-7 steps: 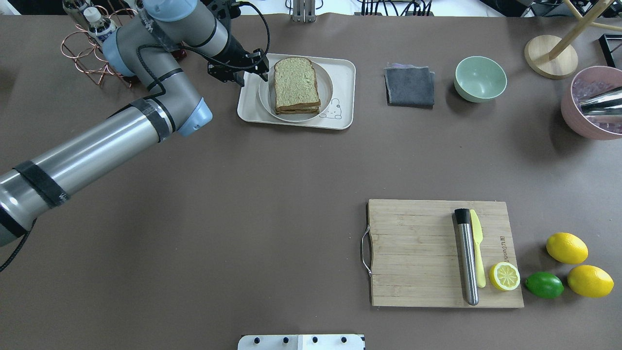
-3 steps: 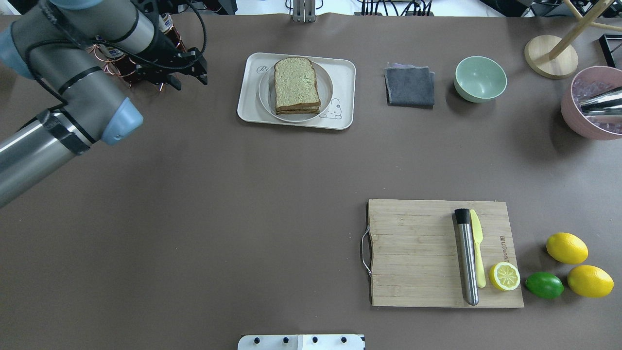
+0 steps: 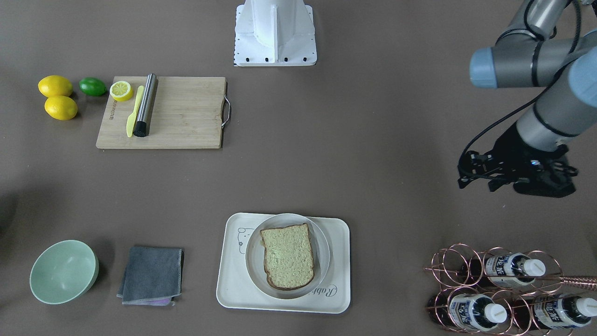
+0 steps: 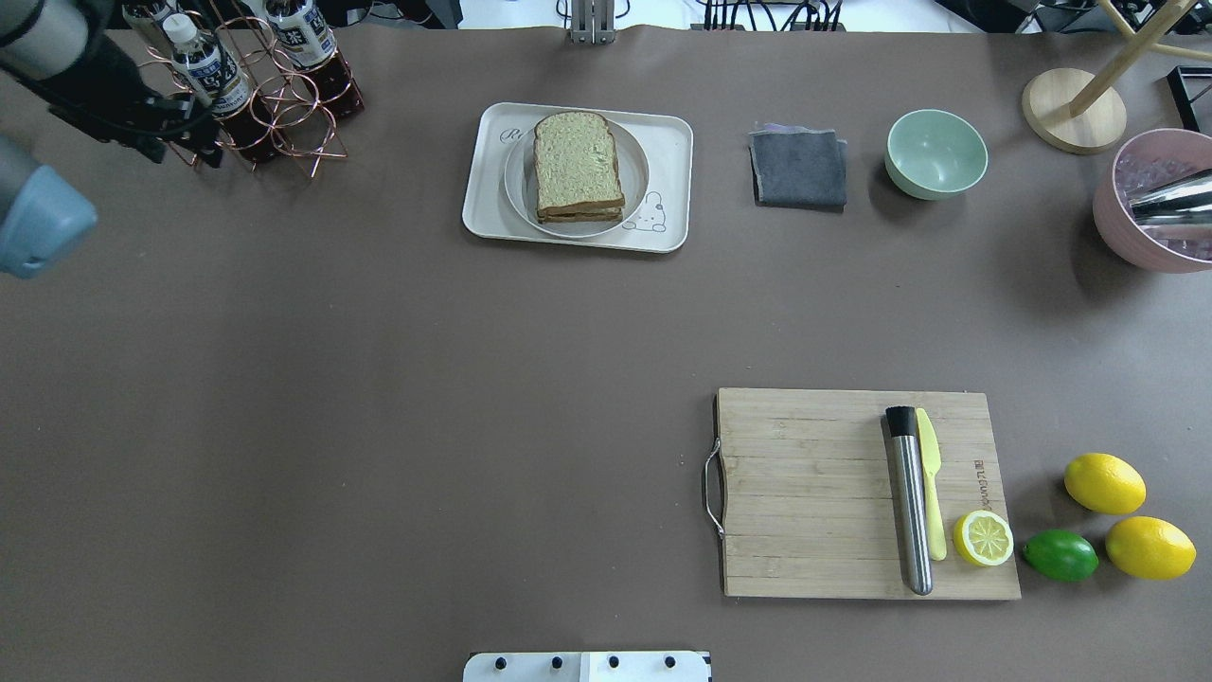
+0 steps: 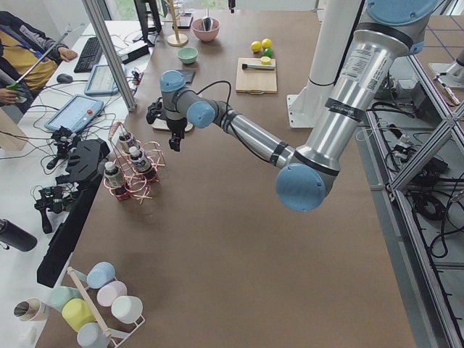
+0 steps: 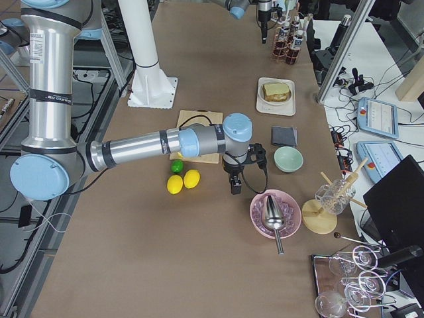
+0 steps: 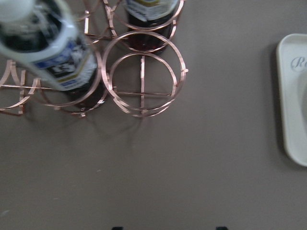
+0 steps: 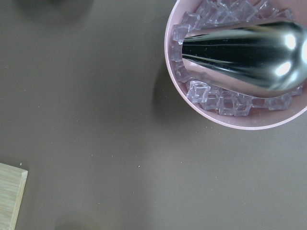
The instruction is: Make sandwich and place on tray
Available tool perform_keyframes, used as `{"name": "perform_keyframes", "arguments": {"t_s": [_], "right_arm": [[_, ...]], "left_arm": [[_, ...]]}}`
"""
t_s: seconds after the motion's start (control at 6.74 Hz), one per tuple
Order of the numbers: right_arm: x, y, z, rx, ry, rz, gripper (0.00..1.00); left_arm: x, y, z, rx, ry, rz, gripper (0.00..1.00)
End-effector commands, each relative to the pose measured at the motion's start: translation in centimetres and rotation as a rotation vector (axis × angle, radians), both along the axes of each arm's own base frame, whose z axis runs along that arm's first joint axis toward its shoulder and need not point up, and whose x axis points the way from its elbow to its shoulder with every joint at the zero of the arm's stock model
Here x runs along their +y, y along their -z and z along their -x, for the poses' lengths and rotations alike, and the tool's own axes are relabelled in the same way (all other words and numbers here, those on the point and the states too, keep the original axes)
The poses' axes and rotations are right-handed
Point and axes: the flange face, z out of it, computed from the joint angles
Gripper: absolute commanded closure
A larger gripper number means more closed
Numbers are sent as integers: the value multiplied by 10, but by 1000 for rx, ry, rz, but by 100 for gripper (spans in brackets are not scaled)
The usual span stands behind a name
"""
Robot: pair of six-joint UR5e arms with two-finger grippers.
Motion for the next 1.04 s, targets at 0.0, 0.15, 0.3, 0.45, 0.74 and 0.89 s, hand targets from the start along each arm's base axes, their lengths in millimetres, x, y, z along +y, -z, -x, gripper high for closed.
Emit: {"name": "perform_keyframes", "arguments": {"t_s": [0.0,0.15,0.3,0.45,0.74,0.89], "right_arm": [[2,-5,0,3,5,6,0],[6,-9,-1,4,8,11,0],[9,-12,-3,6,6,14,0],[10,-15,-5,18,1,21,0],[22,-32,-21,62,-25,41,0],[23,-42,-26,86,-35,56,0]], "left_arm": [[22,-78,119,-110,-114,-65,21],[43,-114,166,-95,-142,-80,4],[76,-156,192,-35,-142,-33,3],[103,-181,215,-38,-167,-52,3],[138,-211,221,-42,-169,1,3],[144,-215,222,-42,-169,15,3]]}}
